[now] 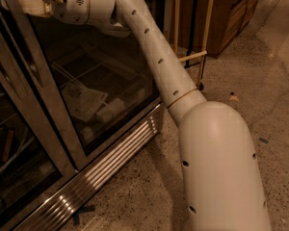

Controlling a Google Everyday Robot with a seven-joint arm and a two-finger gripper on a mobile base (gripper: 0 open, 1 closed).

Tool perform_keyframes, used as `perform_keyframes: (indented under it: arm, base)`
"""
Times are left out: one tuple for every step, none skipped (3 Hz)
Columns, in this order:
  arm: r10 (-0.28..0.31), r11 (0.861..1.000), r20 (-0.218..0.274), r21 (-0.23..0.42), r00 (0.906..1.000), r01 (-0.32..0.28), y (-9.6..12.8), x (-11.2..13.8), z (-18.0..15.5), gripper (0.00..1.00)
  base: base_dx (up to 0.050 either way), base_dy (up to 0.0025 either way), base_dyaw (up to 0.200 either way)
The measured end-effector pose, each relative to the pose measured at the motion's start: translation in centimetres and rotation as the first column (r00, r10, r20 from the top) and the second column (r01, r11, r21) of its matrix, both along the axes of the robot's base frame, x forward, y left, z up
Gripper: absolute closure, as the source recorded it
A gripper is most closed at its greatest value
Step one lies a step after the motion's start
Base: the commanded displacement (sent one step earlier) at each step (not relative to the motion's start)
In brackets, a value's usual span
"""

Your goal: Pick orange can from top drawer and place on counter

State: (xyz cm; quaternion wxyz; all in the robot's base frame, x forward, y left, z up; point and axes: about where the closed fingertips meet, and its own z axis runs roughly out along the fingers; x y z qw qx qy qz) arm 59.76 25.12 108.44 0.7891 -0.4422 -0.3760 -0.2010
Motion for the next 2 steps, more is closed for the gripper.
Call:
perform_keyframes:
  arm:
    - [0.000,1.000,0.000,0.000,1.0000,0.000,-0.07,-0.25,0.29,0.00]
    - [0.000,1.000,0.000,0.000,1.0000,0.000,-0.14,-0.59,0.58,0.00]
  base:
    - [0.000,0.00000,0.000]
    - [0.000,0.00000,0.000]
